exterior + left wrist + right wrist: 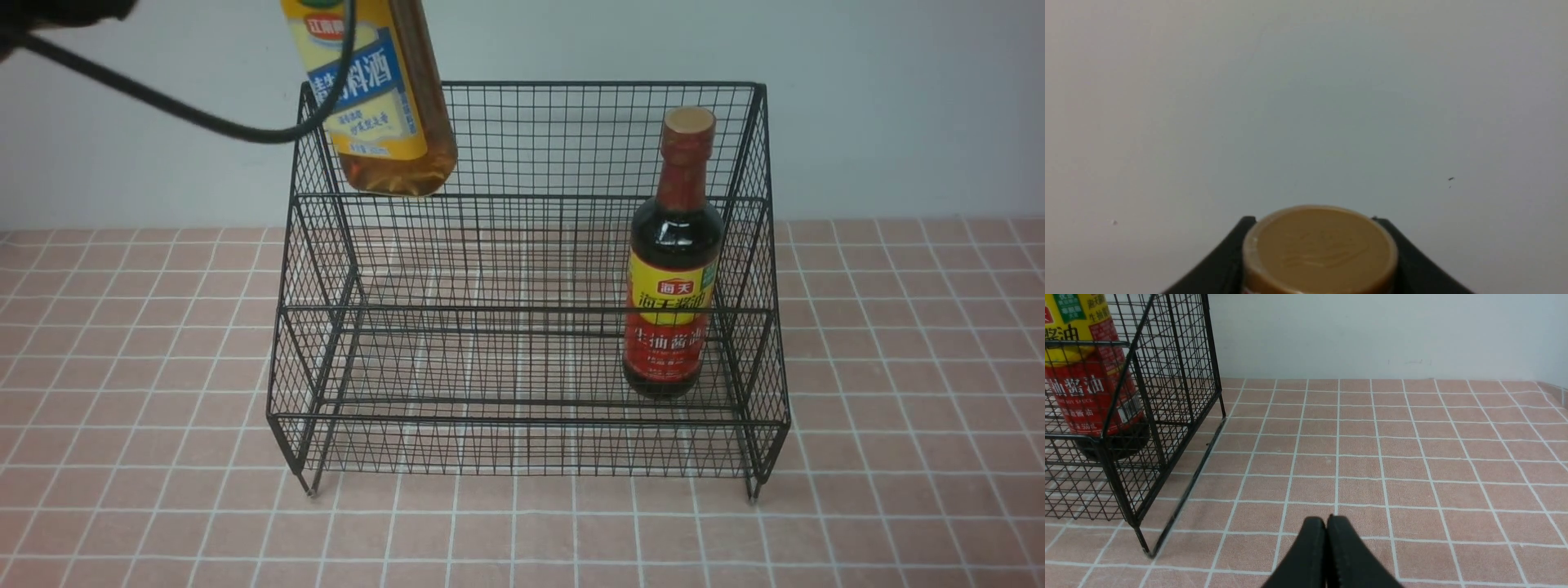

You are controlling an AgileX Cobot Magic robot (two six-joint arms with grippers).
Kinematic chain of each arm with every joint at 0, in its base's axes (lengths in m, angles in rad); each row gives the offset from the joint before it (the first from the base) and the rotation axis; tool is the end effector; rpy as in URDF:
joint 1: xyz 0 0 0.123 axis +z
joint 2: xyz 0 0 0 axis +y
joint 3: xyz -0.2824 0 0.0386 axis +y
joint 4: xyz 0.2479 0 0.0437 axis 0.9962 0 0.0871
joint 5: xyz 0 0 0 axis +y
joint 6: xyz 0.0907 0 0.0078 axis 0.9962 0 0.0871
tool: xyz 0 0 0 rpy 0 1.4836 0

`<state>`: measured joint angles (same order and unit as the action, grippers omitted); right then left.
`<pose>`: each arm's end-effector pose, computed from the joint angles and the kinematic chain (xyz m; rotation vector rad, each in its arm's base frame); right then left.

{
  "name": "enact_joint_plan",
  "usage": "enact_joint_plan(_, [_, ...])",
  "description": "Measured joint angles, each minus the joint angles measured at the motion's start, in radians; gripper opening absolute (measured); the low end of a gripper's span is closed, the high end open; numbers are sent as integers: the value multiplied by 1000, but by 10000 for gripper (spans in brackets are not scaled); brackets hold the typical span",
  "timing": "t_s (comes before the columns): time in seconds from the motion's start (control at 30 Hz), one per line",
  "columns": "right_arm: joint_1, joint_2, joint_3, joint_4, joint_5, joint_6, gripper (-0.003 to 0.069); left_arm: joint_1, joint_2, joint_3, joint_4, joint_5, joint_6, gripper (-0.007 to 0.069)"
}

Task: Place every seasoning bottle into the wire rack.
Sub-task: Use the left arm to put the condiment bottle back on the shelf

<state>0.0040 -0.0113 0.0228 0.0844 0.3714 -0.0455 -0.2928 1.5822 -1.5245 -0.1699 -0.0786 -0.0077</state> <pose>0.0526 0.0030 0.1727 0.0060 1.8655 0.0542 0.3664 -0.1092 0.4439 0.0744 1.4728 -0.3726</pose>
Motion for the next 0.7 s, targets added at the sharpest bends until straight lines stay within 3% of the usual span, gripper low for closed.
enact_joint_plan(0.37, [0,0,0,0,0,0,-12,0,45,-15,-3,11,66,301])
enact_joint_plan(0.57, [0,0,0,0,0,0,-12,1,57,-15,-3,95,193,301])
enact_joint_plan(0.7, [0,0,0,0,0,0,-12,1,65,-15,-3,205,213,301])
